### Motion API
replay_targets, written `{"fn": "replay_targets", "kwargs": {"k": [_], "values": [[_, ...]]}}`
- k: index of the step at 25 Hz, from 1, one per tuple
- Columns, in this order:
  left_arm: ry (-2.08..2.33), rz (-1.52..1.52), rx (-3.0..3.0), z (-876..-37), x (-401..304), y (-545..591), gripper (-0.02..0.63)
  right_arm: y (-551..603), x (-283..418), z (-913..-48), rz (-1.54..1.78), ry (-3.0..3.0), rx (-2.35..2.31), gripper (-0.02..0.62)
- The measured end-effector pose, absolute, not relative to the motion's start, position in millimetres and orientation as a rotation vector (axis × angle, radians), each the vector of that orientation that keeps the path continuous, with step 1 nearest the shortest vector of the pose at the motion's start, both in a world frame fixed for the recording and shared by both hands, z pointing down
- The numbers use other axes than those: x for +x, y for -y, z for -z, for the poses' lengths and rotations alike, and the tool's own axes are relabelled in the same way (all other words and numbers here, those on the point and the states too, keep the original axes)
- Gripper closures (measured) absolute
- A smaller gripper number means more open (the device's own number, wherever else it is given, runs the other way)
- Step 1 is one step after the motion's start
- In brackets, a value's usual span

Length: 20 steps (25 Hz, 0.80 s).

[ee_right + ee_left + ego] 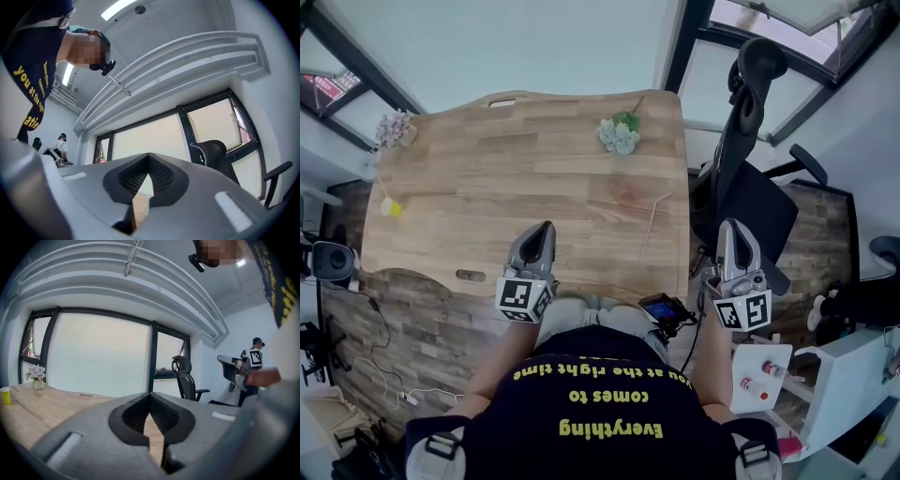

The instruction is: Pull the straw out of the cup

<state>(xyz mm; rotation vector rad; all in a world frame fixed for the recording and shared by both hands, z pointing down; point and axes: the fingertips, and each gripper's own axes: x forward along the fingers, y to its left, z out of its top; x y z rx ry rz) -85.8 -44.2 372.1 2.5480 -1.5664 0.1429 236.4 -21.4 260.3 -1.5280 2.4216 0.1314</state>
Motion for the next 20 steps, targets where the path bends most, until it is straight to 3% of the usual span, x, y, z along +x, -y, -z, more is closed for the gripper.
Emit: {"fn": "replay_targets", "kwargs": {"k": [20], "values": [[1.573, -0.138, 2.548, -372.8, -95.4, 43.1, 0.606, 26.9, 230.5, -257.9, -0.086, -2.396, -1.497, 0.589]]}}
